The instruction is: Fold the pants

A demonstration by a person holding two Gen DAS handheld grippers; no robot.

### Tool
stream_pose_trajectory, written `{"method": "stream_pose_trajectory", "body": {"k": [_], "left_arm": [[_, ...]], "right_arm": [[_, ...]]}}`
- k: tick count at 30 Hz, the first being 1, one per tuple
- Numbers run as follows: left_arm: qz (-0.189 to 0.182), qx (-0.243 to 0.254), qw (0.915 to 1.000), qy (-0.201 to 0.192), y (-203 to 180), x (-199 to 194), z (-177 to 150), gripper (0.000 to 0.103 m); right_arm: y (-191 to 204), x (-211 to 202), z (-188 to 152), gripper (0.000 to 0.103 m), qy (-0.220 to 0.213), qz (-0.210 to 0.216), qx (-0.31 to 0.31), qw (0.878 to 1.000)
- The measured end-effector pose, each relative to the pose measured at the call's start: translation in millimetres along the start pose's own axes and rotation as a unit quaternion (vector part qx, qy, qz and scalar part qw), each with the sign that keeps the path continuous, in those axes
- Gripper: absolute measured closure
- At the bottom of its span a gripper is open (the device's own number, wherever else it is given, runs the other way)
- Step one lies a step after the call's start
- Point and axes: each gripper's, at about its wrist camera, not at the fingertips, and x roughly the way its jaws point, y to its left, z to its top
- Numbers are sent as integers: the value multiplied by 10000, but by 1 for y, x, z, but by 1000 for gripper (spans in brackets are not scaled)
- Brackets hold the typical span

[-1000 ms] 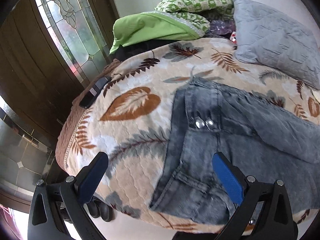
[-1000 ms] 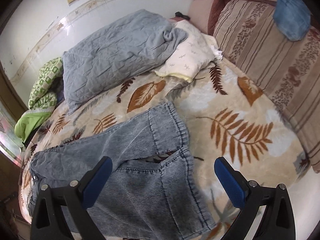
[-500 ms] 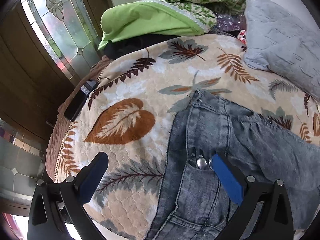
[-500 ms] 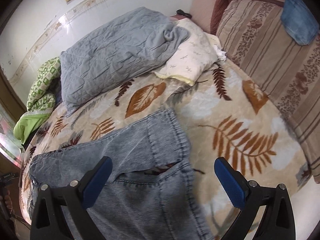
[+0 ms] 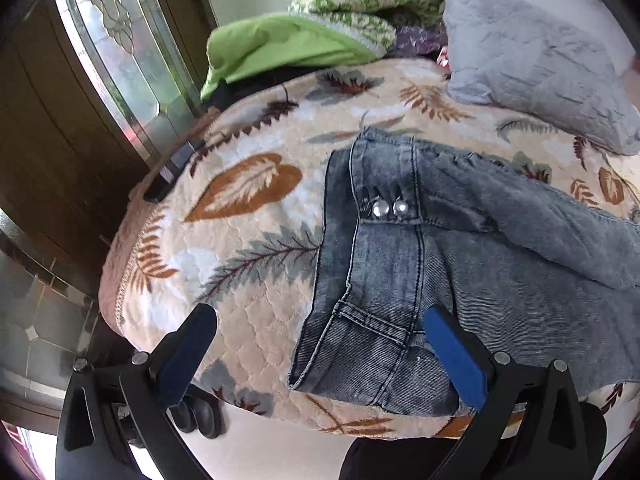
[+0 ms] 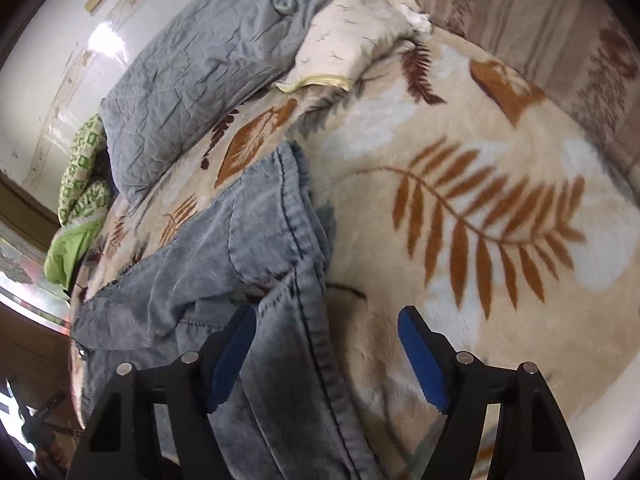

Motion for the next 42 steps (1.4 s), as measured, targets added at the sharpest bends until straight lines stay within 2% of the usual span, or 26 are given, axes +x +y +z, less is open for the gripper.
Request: {"method": "stream_pose_trajectory", "body": {"k": [5, 7, 11, 14, 19, 20, 22, 24, 26, 27, 28, 31, 35, 38, 40, 42], "left_arm": [[-182, 193, 9993, -262, -17, -23, 1, 0], [-310, 300, 9983, -381, -28, -34, 0, 0], [-495, 603, 9954, -558, -50, -54, -7, 0], [-532, 766, 9935, -646, -59, -65, -13, 0], [-534, 757, 9932, -700, -58, -75, -18, 0], [-529, 733, 9935, -695, -57, -76, -18, 0], [-537, 698, 9940, -656, -57, -75, -18, 0], [-542, 707, 9941, -617, -58, -74, -19, 0], [-550, 749, 9938, -604, -61, -75, -20, 0], [-546, 776, 9937, -599, -62, -75, -20, 0], [-539, 805, 9935, -596, -64, -75, -20, 0], [-528, 841, 9933, -593, -68, -75, -19, 0], [-516, 860, 9935, -536, -71, -72, -17, 0], [-555, 863, 9934, -504, -74, -68, -18, 0], [-580, 879, 9934, -446, -76, -65, -18, 0], [-592, 910, 9932, -419, -79, -63, -20, 0]], "right_arm": [[-19, -24, -42, 27, 219, 392, 288, 9986], [-29, -30, -59, 27, 277, 743, 628, 9949], [-46, -23, -86, 27, 438, 1326, 1338, 9811], [-56, -13, -98, 27, 379, 1725, 1875, 9662], [-62, -1, -107, 27, 219, 1880, 2385, 9525], [-64, -2, -108, 29, 148, 1911, 2438, 9507], [-67, -2, -107, 41, 91, 1872, 2560, 9483], [-70, -1, -108, 48, 40, 1886, 2696, 9443], [-68, -2, -106, 60, 32, 1704, 2587, 9508], [-67, -4, -105, 73, -14, 1595, 2552, 9536], [-71, -8, -105, 79, -83, 1532, 2535, 9551], [-67, -22, -99, 84, -341, 1349, 2383, 9612], [-57, -55, -91, 85, -793, 1017, 1964, 9720], [-45, -80, -89, 87, -1220, 192, 1422, 9821], [-47, -80, -87, 87, -1126, -300, 1208, 9858], [-52, -74, -85, 87, -983, -437, 1223, 9866]]}}
